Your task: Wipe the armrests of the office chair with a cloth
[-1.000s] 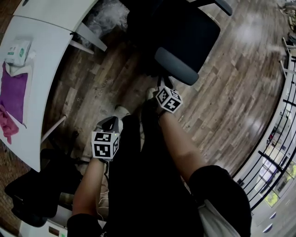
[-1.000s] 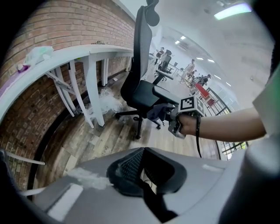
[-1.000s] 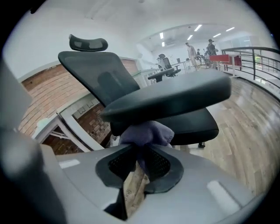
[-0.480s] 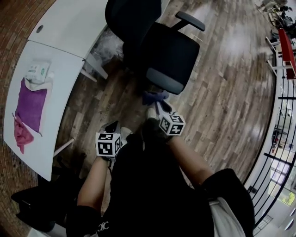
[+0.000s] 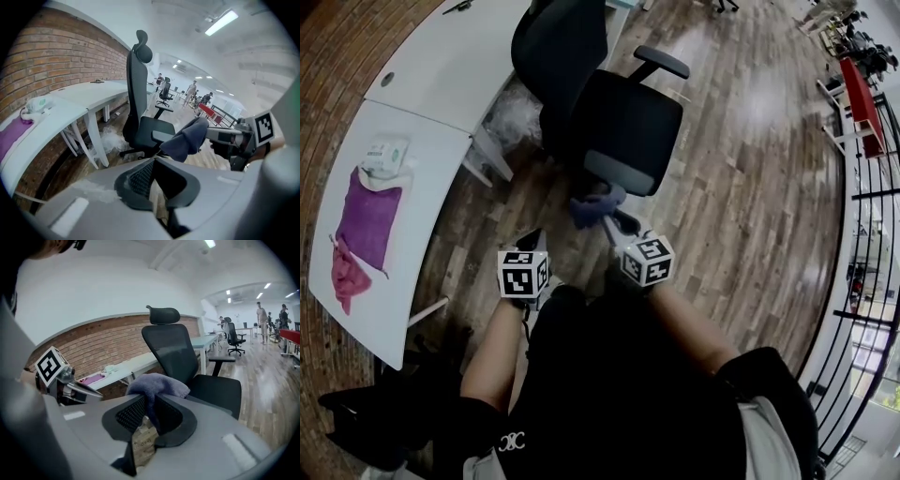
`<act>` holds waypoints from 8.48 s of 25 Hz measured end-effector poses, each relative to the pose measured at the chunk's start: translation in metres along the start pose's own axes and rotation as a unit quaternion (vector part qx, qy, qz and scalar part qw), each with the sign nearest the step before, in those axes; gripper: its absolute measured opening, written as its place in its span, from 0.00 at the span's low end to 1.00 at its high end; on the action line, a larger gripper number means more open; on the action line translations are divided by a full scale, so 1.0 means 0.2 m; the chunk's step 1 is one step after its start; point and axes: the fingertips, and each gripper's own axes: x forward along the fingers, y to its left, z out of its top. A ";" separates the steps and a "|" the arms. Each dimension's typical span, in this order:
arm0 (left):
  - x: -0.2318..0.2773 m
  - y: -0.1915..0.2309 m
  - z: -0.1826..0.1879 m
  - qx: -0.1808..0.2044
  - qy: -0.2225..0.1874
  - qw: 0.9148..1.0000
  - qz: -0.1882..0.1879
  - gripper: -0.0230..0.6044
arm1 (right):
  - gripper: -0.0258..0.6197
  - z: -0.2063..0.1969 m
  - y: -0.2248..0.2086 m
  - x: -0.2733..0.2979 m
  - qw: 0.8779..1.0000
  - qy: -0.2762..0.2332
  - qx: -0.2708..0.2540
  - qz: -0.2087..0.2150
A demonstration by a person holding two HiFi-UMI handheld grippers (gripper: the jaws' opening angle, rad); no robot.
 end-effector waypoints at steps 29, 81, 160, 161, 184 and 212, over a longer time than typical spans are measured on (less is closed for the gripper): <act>0.75 -1.66 0.62 0.070 -0.038 0.996 -0.040 0.05 | 0.14 0.28 -1.38 -1.12 0.993 -0.059 -0.047 -0.092; 2.37 -2.17 2.23 -0.081 -0.124 0.984 0.095 0.05 | 0.15 1.50 -3.79 -0.30 0.986 -0.012 -0.153 0.063; 2.37 -1.36 2.13 -0.536 -0.160 0.737 0.379 0.05 | 0.15 0.85 -2.66 1.71 0.577 0.333 -0.532 0.523; 2.37 -1.36 2.13 -0.539 -0.161 0.734 0.381 0.05 | 0.15 0.85 -2.64 1.73 0.576 0.332 -0.535 0.521; 2.37 -1.31 2.13 -0.560 -0.178 0.708 0.392 0.05 | 0.12 0.90 -2.64 1.80 0.575 0.337 -0.526 0.529; 2.44 -1.27 2.17 -0.554 -0.174 0.719 0.382 0.05 | 0.22 0.87 -2.92 1.72 0.558 0.321 -0.588 0.490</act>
